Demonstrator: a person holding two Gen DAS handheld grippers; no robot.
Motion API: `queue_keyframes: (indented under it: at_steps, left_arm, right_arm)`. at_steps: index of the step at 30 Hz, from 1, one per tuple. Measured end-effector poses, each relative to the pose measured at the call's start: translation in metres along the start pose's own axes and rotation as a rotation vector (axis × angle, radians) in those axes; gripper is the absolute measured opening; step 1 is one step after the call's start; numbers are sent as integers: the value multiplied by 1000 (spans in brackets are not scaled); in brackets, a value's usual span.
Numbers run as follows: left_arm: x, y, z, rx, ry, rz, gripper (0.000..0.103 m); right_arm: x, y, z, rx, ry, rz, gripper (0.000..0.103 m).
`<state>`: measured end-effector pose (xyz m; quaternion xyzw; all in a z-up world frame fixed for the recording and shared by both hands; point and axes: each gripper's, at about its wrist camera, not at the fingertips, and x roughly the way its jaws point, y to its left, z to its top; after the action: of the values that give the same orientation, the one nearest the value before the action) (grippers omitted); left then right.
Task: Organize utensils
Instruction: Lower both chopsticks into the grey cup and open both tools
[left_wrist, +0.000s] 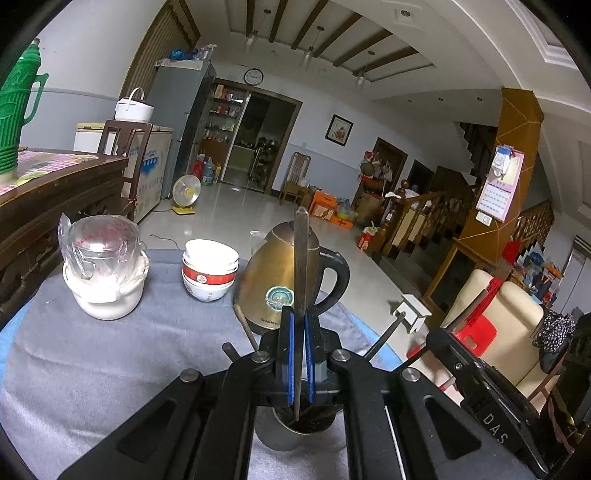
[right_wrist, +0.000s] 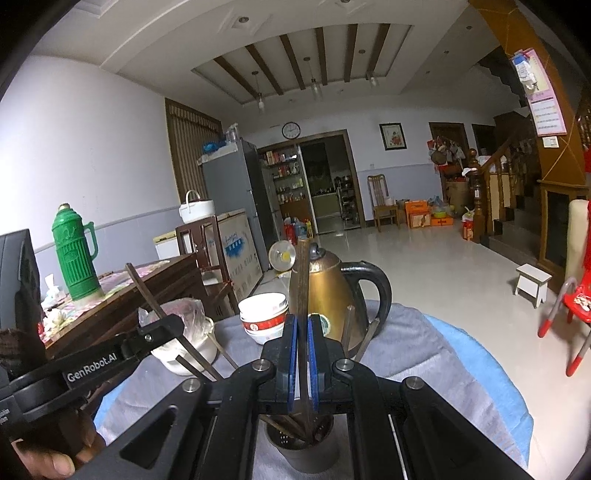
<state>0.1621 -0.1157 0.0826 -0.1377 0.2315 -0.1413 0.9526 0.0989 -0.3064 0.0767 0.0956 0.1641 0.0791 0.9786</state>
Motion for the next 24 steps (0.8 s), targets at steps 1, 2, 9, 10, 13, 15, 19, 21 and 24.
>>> queue_keyframes:
  at_steps: [1,2,9,10,13,15,19,21,24]
  left_arm:
    - [1,-1,0,2,6,2,6]
    - [3,-1,-1,3,15,5,6]
    - [14,-1,-8,18,71,33,6]
    - [14,-2,-9,19,76,36,6]
    - [15,-3,-9,23,88,38,6]
    - [17,-3,-10,26,95,43,6]
    - [20,-2,-10,27,108,48,6]
    - [22,0,-10,27,113,50,6]
    - [26,1,-11,24,121,52,6]
  right_arm:
    - [2,0,-1,-2,9,-1,6]
    - [5,0,-3,-6,22,-4,6]
    - [16,-4,-8,-4,74,-12,6]
    - [16,-4,-8,-7,75,-14,6]
    - [17,-6,-9,-8,79,-15,6]
    - [18,-6,-9,-9,84,-15,6]
    - [23,-4,-12,-10,101,-15,6]
    - [28,-4,-13,-10,117,-16,6]
    - [33,-7,-16,-5,135,-17,6]
